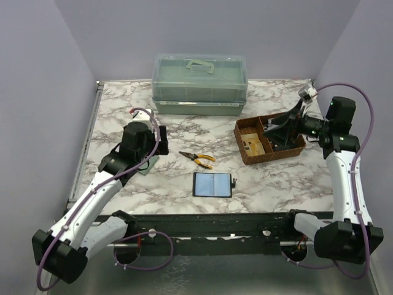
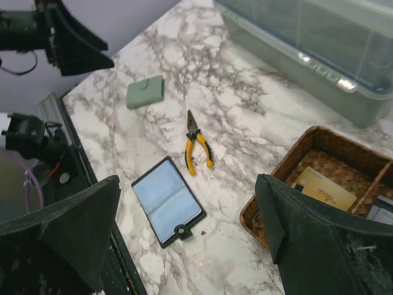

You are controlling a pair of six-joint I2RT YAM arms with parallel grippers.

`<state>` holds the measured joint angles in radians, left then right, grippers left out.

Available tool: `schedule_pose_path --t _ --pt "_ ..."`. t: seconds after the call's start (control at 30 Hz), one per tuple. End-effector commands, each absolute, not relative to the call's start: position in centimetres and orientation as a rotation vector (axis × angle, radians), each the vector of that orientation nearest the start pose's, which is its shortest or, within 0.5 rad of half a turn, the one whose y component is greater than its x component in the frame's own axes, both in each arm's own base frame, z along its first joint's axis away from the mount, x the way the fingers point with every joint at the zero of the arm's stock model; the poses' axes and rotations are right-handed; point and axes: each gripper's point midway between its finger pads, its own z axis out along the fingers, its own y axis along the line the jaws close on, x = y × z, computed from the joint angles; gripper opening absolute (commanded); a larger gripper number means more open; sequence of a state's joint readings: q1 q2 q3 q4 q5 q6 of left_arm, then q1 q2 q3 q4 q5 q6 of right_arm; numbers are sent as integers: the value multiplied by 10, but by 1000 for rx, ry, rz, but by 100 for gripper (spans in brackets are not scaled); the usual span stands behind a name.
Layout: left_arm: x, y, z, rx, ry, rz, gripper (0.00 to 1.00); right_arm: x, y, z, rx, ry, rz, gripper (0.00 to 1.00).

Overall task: Take the credit cards out of the card holder
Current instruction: Move the card holder to the center of the board.

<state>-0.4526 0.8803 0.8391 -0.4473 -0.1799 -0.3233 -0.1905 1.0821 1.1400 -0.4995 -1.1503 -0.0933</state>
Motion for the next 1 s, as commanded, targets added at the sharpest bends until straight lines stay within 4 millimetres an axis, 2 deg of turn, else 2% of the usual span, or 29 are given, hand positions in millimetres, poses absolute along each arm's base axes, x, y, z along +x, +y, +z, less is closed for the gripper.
schedule_pose_path --t 0.0,0.07,0.2,0.37,0.5,0.57,0.67,0.8,0.87,0.9,0.97 --pt "298 -78 186 136 2161 33 99 264 122 284 -824 1659 1036 99" --pt "304 -70 166 179 2217 84 99 267 123 272 -834 1666 1036 99" --pt "311 -61 131 203 2329 62 99 266 128 258 -871 1651 1050 99" --pt "324 -45 102 91 2433 -4 98 264 132 244 -882 1648 1092 99" --pt "329 -30 75 -8 2540 -55 82 260 137 231 -873 1643 1161 99" --pt "327 -30 62 -55 2593 -133 77 259 138 228 -880 1637 1170 99" --pt "326 -36 52 -81 2630 -254 76 255 138 223 -878 1648 1176 99" --pt "328 -23 45 -219 2648 -372 79 250 139 220 -883 1647 1189 99" --pt "328 -23 40 -270 2658 -443 80 249 140 221 -888 1643 1191 99" --pt "326 -26 38 -297 2666 -494 79 248 140 222 -890 1641 1194 99" --pt "322 -33 31 -361 2692 -581 65 246 142 222 -897 1636 1208 99"
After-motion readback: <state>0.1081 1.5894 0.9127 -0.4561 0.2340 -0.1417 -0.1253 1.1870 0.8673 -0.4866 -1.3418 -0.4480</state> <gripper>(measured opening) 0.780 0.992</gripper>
